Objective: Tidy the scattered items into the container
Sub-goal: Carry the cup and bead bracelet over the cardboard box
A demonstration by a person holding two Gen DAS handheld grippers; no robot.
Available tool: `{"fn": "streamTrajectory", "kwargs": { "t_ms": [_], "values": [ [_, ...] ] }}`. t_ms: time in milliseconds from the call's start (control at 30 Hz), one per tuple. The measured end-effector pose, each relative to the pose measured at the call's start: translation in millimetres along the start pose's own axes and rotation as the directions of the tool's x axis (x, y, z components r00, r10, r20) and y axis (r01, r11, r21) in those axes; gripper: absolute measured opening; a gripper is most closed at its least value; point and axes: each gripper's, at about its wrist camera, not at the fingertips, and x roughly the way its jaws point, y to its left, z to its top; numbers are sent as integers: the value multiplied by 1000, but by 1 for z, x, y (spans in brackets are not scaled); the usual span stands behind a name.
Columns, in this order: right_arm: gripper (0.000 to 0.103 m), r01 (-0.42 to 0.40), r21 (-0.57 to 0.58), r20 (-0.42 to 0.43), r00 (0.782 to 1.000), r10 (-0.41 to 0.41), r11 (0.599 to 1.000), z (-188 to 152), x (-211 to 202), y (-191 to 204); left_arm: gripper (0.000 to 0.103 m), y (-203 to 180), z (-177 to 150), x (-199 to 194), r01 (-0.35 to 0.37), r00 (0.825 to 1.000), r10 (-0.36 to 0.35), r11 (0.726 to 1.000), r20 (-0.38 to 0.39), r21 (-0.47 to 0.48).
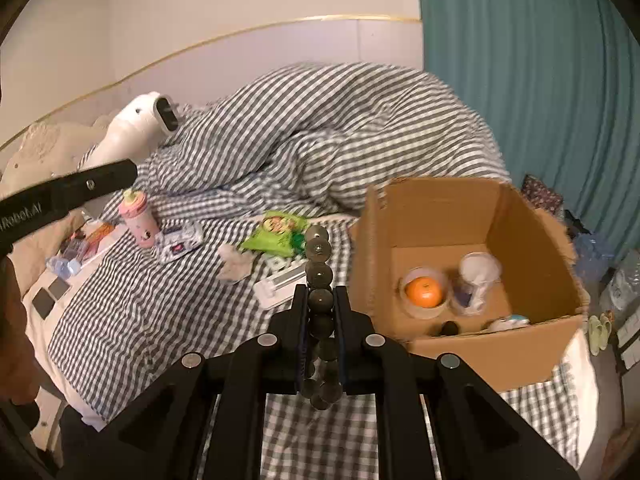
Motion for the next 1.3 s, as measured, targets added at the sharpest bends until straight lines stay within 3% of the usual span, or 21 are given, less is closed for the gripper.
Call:
{"fn": "streamTrajectory", "kwargs": {
  "t_ms": [767, 1033, 1300],
  "values": [
    [11, 156, 76, 152, 974, -166, 985, 19, -97, -102, 32, -140, 23, 9, 139, 989, -143, 984, 24, 110],
    [11, 192, 106, 156, 966, -207, 976, 21, -99, -139, 32, -178, 23, 32, 166, 986, -167, 977, -4, 136],
    [11, 208, 136, 119, 967, -224, 969, 22, -72, -180, 32, -201, 13, 87, 176, 983, -165, 973, -84, 152]
  ]
}}
